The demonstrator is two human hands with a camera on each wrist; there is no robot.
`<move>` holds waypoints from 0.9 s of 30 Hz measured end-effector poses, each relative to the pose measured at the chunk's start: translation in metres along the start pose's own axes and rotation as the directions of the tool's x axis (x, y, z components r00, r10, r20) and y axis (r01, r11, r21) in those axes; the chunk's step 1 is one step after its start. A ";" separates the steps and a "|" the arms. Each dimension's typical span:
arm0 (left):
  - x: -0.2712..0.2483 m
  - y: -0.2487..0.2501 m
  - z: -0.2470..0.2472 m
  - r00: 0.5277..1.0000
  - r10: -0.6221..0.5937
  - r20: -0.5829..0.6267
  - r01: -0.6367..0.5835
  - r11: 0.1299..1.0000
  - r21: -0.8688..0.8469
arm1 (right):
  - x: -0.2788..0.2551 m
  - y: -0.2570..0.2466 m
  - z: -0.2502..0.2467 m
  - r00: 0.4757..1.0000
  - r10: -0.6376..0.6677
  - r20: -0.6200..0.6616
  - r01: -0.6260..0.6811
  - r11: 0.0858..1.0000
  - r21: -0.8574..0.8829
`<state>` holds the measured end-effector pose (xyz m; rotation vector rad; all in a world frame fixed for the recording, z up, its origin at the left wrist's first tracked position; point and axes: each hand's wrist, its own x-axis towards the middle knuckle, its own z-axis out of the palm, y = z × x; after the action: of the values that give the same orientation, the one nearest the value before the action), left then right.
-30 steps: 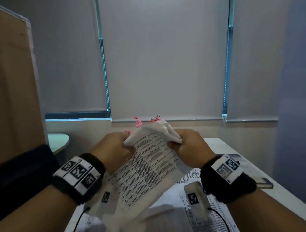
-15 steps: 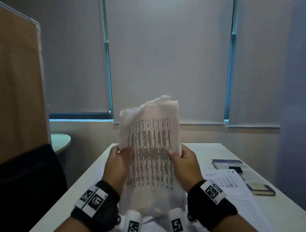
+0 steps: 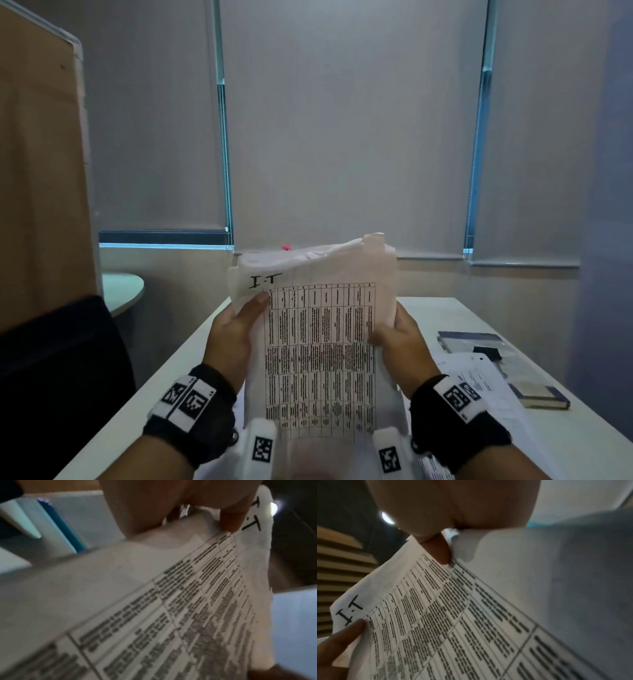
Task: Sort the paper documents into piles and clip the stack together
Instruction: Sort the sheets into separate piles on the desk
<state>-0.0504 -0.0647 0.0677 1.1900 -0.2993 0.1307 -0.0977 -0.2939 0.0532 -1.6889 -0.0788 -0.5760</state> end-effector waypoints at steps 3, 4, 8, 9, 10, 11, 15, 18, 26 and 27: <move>0.001 -0.005 0.000 0.997 -0.061 0.045 0.061 0.998 0.019 | -0.004 0.011 -0.008 0.985 0.128 0.119 -0.123 0.991 -0.049; 0.000 -0.008 -0.001 0.997 -0.063 0.038 0.060 0.995 0.078 | -0.006 0.015 -0.013 0.968 0.180 0.175 -0.156 0.978 -0.138; -0.004 -0.020 -0.007 1.000 -0.025 0.004 0.023 0.978 0.207 | -0.016 0.011 -0.037 0.893 0.372 0.255 -0.137 0.763 -0.631; -0.004 -0.021 -0.009 1.000 -0.018 -0.008 0.019 0.983 0.182 | -0.018 0.011 -0.041 0.888 0.384 0.254 -0.090 0.687 -0.721; -0.005 -0.022 -0.010 1.000 -0.011 -0.026 0.015 0.988 0.152 | -0.019 0.011 -0.045 0.884 0.394 0.253 -0.060 0.630 -0.774; -0.005 -0.022 -0.012 1.000 -0.006 -0.025 0.009 0.993 0.122 | -0.020 0.011 -0.045 0.878 0.405 0.256 -0.049 0.607 -0.793; -0.004 -0.029 -0.019 0.998 -0.039 0.058 0.033 0.995 0.097 | -0.028 0.016 -0.035 0.812 0.484 0.325 -0.005 0.563 -0.826; -0.006 -0.032 -0.015 0.999 -0.027 0.028 0.020 0.979 0.204 | -0.035 0.019 -0.023 0.739 0.562 0.372 0.076 0.479 -0.875; -0.011 -0.025 -0.009 0.995 0.033 -0.098 -0.012 0.979 0.205 | -0.017 0.015 -0.026 0.824 0.435 0.362 -0.155 0.788 -0.596; -0.013 -0.024 -0.006 0.995 0.032 -0.091 -0.013 0.980 0.199 | -0.010 0.014 -0.024 0.883 0.340 0.323 -0.209 0.902 -0.378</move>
<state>-0.0558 -0.0677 0.0405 1.3738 -0.2203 0.2398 -0.1091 -0.3165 0.0382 -2.0838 -0.0160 -0.0305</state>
